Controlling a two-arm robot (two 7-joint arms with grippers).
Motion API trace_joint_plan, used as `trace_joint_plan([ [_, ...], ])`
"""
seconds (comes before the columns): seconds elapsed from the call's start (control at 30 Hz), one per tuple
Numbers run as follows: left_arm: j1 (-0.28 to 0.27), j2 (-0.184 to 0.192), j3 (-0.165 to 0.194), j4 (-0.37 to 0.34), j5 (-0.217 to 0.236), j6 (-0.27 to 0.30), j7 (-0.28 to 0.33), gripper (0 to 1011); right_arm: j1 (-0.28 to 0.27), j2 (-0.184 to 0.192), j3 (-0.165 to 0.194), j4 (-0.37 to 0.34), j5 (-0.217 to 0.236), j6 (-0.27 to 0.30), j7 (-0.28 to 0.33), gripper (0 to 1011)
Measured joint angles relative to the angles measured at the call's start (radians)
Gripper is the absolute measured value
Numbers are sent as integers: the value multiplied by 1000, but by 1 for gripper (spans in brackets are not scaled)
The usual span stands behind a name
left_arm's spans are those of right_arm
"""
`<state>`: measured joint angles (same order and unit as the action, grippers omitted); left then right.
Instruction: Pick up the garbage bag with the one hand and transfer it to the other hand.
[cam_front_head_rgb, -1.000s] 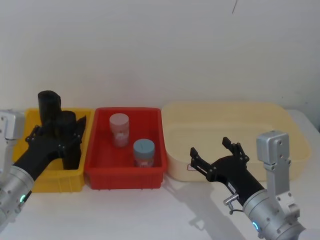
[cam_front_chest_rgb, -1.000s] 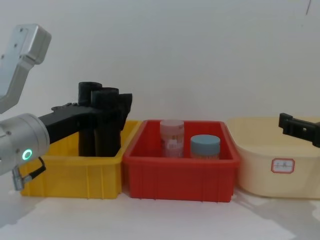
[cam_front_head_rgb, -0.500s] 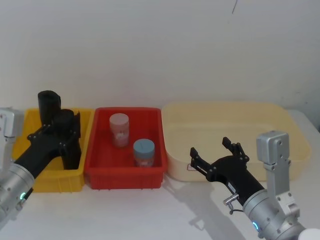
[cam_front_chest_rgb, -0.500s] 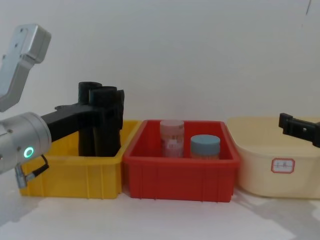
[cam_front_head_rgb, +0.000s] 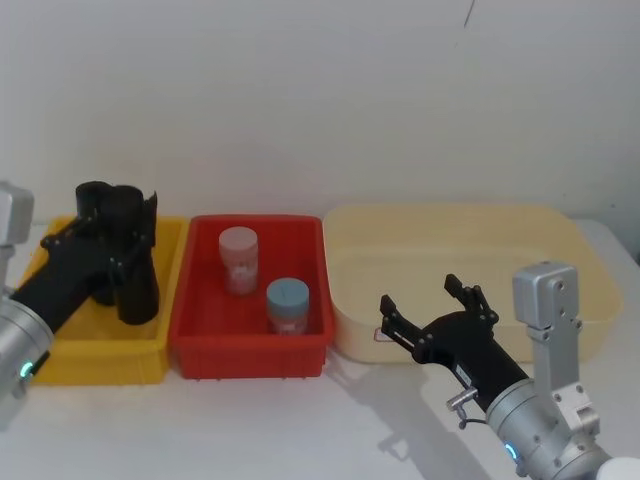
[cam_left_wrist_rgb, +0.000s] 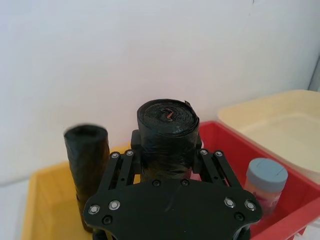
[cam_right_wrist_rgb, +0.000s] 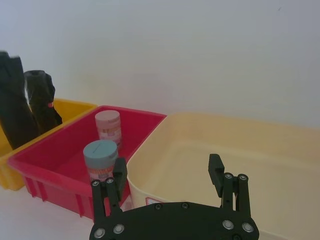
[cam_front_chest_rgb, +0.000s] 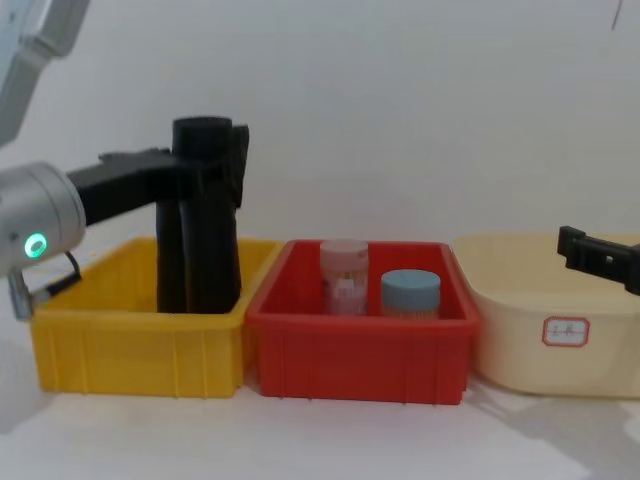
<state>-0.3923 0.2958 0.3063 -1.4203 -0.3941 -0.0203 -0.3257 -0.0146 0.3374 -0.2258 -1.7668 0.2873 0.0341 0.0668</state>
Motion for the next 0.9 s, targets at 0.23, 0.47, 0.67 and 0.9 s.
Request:
trace_joint_plan([
  [0.23, -5, 31, -6, -74, 9, 33, -15, 504, 0, 0, 0, 0, 0, 0, 0, 1004],
  [0.47, -60, 55, 13, -110, 12, 65, -72, 504, 0, 0, 0, 0, 0, 0, 0, 1005],
  [0.67, -140, 40, 51, -69, 11, 70, -130, 504, 0, 0, 0, 0, 0, 0, 0, 1004],
  [0.9, -220, -4, 92, 22, 0, 51, -194, 504, 0, 0, 0, 0, 0, 0, 0, 1004],
])
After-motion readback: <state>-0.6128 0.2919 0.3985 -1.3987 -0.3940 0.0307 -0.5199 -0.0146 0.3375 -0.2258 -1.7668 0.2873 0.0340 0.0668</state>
